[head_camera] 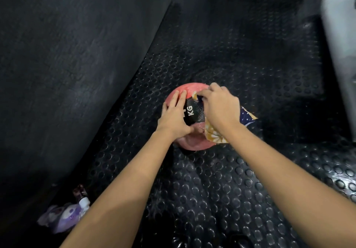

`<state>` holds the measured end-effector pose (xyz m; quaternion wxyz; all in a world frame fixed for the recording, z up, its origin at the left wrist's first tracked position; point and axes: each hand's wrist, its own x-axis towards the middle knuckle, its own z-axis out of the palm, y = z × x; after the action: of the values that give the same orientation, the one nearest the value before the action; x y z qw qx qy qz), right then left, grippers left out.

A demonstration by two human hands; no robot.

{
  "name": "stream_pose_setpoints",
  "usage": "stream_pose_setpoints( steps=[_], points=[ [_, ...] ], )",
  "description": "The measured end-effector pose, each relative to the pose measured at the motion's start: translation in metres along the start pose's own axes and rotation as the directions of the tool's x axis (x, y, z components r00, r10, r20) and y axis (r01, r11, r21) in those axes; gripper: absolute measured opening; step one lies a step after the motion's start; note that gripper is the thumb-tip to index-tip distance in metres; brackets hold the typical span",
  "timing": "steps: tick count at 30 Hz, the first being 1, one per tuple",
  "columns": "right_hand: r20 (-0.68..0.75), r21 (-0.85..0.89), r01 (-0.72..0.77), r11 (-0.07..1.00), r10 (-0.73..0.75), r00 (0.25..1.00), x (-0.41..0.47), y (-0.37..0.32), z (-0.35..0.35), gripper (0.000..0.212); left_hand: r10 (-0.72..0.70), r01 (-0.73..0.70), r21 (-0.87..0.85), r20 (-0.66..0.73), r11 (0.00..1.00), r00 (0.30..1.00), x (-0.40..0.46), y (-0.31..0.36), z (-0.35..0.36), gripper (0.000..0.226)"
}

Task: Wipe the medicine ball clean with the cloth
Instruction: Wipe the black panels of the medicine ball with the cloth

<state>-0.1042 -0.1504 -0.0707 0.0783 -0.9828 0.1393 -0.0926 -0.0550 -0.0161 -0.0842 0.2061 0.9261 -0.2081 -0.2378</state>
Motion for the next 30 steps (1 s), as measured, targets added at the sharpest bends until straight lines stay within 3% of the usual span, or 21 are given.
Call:
stream_pose_setpoints(
  steps=[4, 6, 9, 14, 18, 20, 23, 24, 27, 28, 30],
  points=[
    [0.023, 0.005, 0.318, 0.948, -0.318, 0.948, -0.033, 0.005, 0.006, 0.045, -0.001, 0.001, -0.041, -0.004, 0.999, 1.000, 0.003, -0.003, -0.003, 0.119],
    [0.034, 0.015, 0.247, 0.969, -0.247, 0.968, -0.021, 0.010, 0.003, 0.038, 0.012, -0.012, -0.025, -0.008, 1.000, 1.000, -0.001, 0.001, -0.002, 0.122],
    [-0.016, 0.086, -0.049, 0.995, 0.050, 0.999, 0.005, 0.004, 0.000, 0.027, 0.000, 0.000, -0.002, -0.018, 1.000, 1.000, -0.001, 0.004, 0.002, 0.121],
    [-0.041, 0.131, 0.002, 0.991, 0.003, 0.999, -0.011, -0.001, 0.008, 0.029, -0.023, 0.023, -0.018, -0.020, 1.000, 1.000, 0.000, 0.001, 0.002, 0.120],
    [-0.002, 0.156, -0.122, 0.980, 0.124, 0.992, 0.009, 0.000, 0.003, 0.027, -0.018, 0.018, -0.003, -0.031, 1.000, 0.999, -0.003, 0.005, 0.006, 0.120],
    [-0.008, 0.117, -0.053, 0.992, 0.055, 0.998, 0.000, -0.008, 0.006, 0.025, -0.036, 0.035, -0.021, -0.029, 0.999, 0.999, -0.002, 0.003, 0.004, 0.116],
    [-0.017, 0.020, 0.213, 0.977, -0.213, 0.977, -0.011, -0.005, 0.009, 0.031, -0.036, 0.036, -0.039, -0.020, 0.999, 0.999, -0.005, 0.002, 0.000, 0.118],
    [-0.007, 0.002, 0.217, 0.976, -0.217, 0.976, -0.002, 0.002, 0.007, 0.027, -0.030, 0.029, -0.031, -0.014, 0.999, 0.999, -0.007, 0.004, 0.000, 0.122],
    [0.021, 0.078, -0.065, 0.995, 0.064, 0.998, 0.019, 0.007, -0.001, 0.025, -0.052, 0.052, -0.027, -0.009, 0.998, 0.999, -0.010, 0.006, 0.004, 0.131],
    [-0.005, 0.055, -0.018, 0.998, 0.018, 1.000, 0.014, 0.003, 0.001, 0.024, -0.065, 0.065, -0.039, -0.006, 0.997, 0.998, -0.009, 0.005, 0.004, 0.131],
    [-0.025, 0.035, 0.214, 0.976, -0.213, 0.977, -0.008, -0.005, 0.005, 0.025, -0.067, 0.067, -0.054, -0.012, 0.996, 0.998, -0.007, 0.004, 0.001, 0.128]
  ],
)
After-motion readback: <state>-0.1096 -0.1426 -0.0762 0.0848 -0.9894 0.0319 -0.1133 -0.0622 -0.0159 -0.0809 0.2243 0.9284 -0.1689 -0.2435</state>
